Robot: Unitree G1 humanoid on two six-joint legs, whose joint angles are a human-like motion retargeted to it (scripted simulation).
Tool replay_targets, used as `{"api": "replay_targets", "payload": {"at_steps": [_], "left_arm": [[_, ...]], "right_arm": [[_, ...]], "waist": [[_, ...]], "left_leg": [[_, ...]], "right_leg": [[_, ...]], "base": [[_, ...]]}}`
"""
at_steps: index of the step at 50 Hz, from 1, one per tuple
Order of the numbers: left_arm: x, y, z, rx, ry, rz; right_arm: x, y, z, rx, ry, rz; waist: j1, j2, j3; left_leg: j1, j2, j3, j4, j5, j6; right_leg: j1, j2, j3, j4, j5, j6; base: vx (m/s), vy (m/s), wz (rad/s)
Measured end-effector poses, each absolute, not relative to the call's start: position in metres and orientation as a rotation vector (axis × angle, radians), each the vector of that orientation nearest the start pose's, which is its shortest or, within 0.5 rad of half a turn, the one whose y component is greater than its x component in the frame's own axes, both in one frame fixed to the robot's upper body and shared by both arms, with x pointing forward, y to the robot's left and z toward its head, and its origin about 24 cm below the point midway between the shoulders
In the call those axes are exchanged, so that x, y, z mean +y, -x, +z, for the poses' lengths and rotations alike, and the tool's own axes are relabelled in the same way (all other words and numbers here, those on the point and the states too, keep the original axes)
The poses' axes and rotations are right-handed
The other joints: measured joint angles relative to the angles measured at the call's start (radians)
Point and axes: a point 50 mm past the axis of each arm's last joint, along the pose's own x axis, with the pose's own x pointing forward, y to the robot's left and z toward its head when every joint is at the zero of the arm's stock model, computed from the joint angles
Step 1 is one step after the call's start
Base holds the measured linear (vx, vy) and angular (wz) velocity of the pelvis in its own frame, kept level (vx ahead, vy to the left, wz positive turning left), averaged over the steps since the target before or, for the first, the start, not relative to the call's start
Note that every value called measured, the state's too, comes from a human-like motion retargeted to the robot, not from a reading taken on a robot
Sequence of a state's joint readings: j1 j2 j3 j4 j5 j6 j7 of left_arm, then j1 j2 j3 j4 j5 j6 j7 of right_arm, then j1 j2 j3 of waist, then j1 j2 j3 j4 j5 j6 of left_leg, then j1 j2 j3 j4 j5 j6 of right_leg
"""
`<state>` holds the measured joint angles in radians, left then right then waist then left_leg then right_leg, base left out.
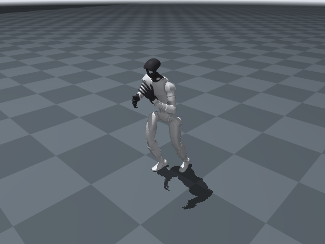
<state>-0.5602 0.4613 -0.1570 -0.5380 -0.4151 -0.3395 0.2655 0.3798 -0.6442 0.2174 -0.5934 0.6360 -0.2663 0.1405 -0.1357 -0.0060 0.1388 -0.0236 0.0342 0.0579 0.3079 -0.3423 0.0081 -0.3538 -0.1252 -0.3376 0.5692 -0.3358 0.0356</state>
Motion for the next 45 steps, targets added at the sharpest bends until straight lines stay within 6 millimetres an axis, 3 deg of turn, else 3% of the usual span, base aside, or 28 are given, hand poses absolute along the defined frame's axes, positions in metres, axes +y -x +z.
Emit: {"api": "replay_targets", "payload": {"at_steps": [3,5,8,10,12,13,16,17,18,19,20,22,25,27,28,30,32,33,35,37,39,42,45], "left_arm": [[0.116,-0.202,0.312,-1.328,0.221,-0.407],[0.11,-0.202,0.308,-1.297,0.178,-0.454],[0.117,-0.218,0.276,-1.128,0.077,-0.438],[0.127,-0.233,0.236,-0.948,0.01,-0.359],[0.146,-0.238,0.191,-0.731,0.085,-0.239],[0.157,-0.234,0.172,-0.643,0.137,-0.19],[0.194,-0.204,0.134,-0.45,0.215,-0.071],[0.208,-0.192,0.126,-0.394,0.197,-0.032],[0.223,-0.179,0.12,-0.338,0.153,0.006],[0.236,-0.167,0.116,-0.291,0.141,0.048],[0.248,-0.155,0.113,-0.249,0.145,0.093],[0.266,-0.134,0.111,-0.207,0.135,0.158],[0.273,-0.118,0.118,-0.219,0.092,0.168],[0.263,-0.127,0.123,-0.271,0.106,0.115],[0.255,-0.138,0.126,-0.315,0.119,0.067],[0.23,-0.172,0.13,-0.381,0.184,-0.043],[0.199,-0.221,0.151,-0.504,0.194,-0.136],[0.183,-0.239,0.169,-0.577,0.192,-0.164],[0.157,-0.256,0.215,-0.769,0.189,-0.212],[0.146,-0.251,0.256,-0.961,0.181,-0.241],[0.142,-0.241,0.282,-1.094,0.162,-0.243],[0.14,-0.23,0.298,-1.182,0.179,-0.277],[0.141,-0.223,0.296,-1.185,0.206,-0.317]], "right_arm": [[-0.175,-0.153,0.097,-0.107,-0.312,0.451],[-0.174,-0.152,0.083,-0.057,-0.436,0.356],[-0.158,-0.169,0.071,-0.077,-0.395,0.311],[-0.141,-0.197,0.064,-0.109,-0.215,0.403],[-0.12,-0.225,0.082,-0.185,-0.318,0.352],[-0.113,-0.236,0.102,-0.274,-0.334,0.363],[-0.101,-0.239,0.169,-0.584,-0.455,0.426],[-0.101,-0.237,0.187,-0.684,-0.382,0.424],[-0.102,-0.239,0.201,-0.788,-0.109,0.359],[-0.098,-0.235,0.213,-0.826,-0.181,0.39],[-0.093,-0.229,0.222,-0.829,-0.423,0.484],[-0.088,-0.222,0.231,-0.878,-0.395,0.534],[-0.084,-0.206,0.228,-0.908,-0.36,0.62],[-0.085,-0.201,0.215,-0.87,-0.341,0.611],[-0.084,-0.201,0.207,-0.841,-0.335,0.587],[-0.083,-0.208,0.177,-0.697,-0.341,0.489],[-0.078,-0.218,0.141,-0.504,-0.363,0.439],[-0.078,-0.219,0.126,-0.418,-0.367,0.441],[-0.087,-0.211,0.115,-0.359,-0.334,0.497],[-0.104,-0.198,0.121,-0.375,-0.245,0.588],[-0.123,-0.189,0.121,-0.333,-0.165,0.637],[-0.154,-0.183,0.105,-0.195,-0.079,0.586],[-0.182,-0.18,0.09,-0.108,0.031,0.469]], "waist": [[-0.126,0.003,0.051],[-0.124,-0.026,0.099],[-0.031,-0.064,0.156],[0.035,-0.067,0.168],[0.104,-0.062,0.155],[0.146,-0.068,0.136],[0.333,-0.138,0.062],[0.407,-0.175,0.045],[0.483,-0.217,0.036],[0.546,-0.25,0.035],[0.603,-0.279,0.038],[0.686,-0.268,0.047],[0.737,-0.139,0.084],[0.709,-0.059,0.094],[0.684,-0.033,0.101],[0.633,-0.038,0.119],[0.584,-0.125,0.136],[0.548,-0.161,0.132],[0.439,-0.198,0.094],[0.278,-0.163,0.028],[0.116,-0.095,-0.026],[-0.075,-0.021,-0.062],[-0.189,-0.038,-0.036]], "left_leg": [[0.188,-0.015,-0.088,-0.115,0.218,-0.046],[0.347,-0.016,-0.125,-0.189,0.331,-0.053],[0.408,-0.036,-0.103,0.01,0.321,0.021],[0.279,-0.012,-0.049,0.369,0.195,0.08],[0.084,0.033,-0.021,0.687,0.075,0.14],[-0.025,0.045,-0.01,0.798,0.031,0.172],[-0.29,0.013,0.064,0.861,-0.024,0.243],[-0.343,-0.01,0.103,0.803,-0.025,0.251],[-0.372,-0.037,0.151,0.702,-0.018,0.247],[-0.379,-0.059,0.198,0.566,0.001,0.228],[-0.375,-0.081,0.246,0.413,0.026,0.203],[-0.309,-0.094,0.308,0.065,0.082,0.101],[-0.198,-0.074,0.284,-0.25,0.073,-0.074],[-0.171,-0.062,0.214,-0.239,0.084,-0.103],[-0.158,-0.061,0.177,-0.193,0.086,-0.08],[-0.144,-0.09,0.113,-0.031,-0.009,0.042],[-0.184,-0.151,0.085,0.144,-0.14,0.146],[-0.193,-0.168,0.08,0.197,-0.18,0.159],[-0.186,-0.173,0.069,0.227,-0.214,0.145],[-0.132,-0.139,0.039,0.167,-0.197,0.119],[-0.055,-0.09,0.005,0.075,-0.136,0.09],[0.07,-0.045,-0.029,-0.046,0.019,0.037],[0.258,-0.067,-0.042,-0.148,0.188,0.005]], "right_leg": [[0.07,-0.02,-0.109,-0.424,0.09,0.094],[0.093,-0.039,-0.075,-0.508,0.097,0.147],[0.155,-0.069,-0.003,-0.403,0.117,0.1],[0.173,-0.07,0.017,-0.245,-0.001,0.03],[0.167,-0.06,0.013,-0.11,-0.116,-0.008],[0.159,-0.056,0.013,-0.078,-0.146,-0.015],[0.178,-0.052,0.051,-0.121,-0.137,-0.02],[0.196,-0.056,0.078,-0.155,-0.106,-0.015],[0.219,-0.065,0.112,-0.189,-0.06,-0.004],[0.252,-0.073,0.142,-0.227,-0.002,0.013],[0.29,-0.079,0.171,-0.268,0.062,0.033],[0.404,-0.048,0.222,-0.34,0.187,0.057],[0.661,0.049,0.296,-0.423,0.321,0.056],[0.755,0.095,0.291,-0.344,0.333,0.044],[0.765,0.103,0.25,-0.246,0.31,0.041],[0.708,0.035,0.126,0.062,0.203,0.026],[0.541,-0.103,0.081,0.397,0.065,0.007],[0.45,-0.142,0.1,0.513,0.014,-0.005],[0.262,-0.144,0.169,0.634,-0.057,-0.022],[0.115,-0.075,0.214,0.577,-0.077,-0.022],[0.036,-0.017,0.197,0.379,-0.045,-0.013],[0.042,0.002,0.077,-0.089,0.047,0.012],[0.127,0.001,-0.011,-0.451,0.068,0.09]], "base": [[1.46,-0.33,1.54],[1.48,-0.43,0.45],[1.4,-0.4,-0.41],[1.3,-0.34,-0.42],[1.24,-0.31,-0.01],[1.22,-0.32,0.01],[1.26,-0.31,-0.41],[1.33,-0.25,-1.12],[1.36,-0.19,-1.28],[1.4,-0.13,-1.36],[1.42,-0.06,-1.28],[1.44,0.03,-1.16],[1.44,0.11,-0.38],[1.36,0.09,0.82],[1.28,0.05,1.3],[1.2,0.0,1.42],[1.1,-0.09,1.03],[1.08,-0.13,0.74],[1.07,-0.14,0.6],[1.08,-0.15,0.54],[1.12,-0.19,0.47],[1.2,-0.28,0.35],[1.28,-0.36,0.03]]}}
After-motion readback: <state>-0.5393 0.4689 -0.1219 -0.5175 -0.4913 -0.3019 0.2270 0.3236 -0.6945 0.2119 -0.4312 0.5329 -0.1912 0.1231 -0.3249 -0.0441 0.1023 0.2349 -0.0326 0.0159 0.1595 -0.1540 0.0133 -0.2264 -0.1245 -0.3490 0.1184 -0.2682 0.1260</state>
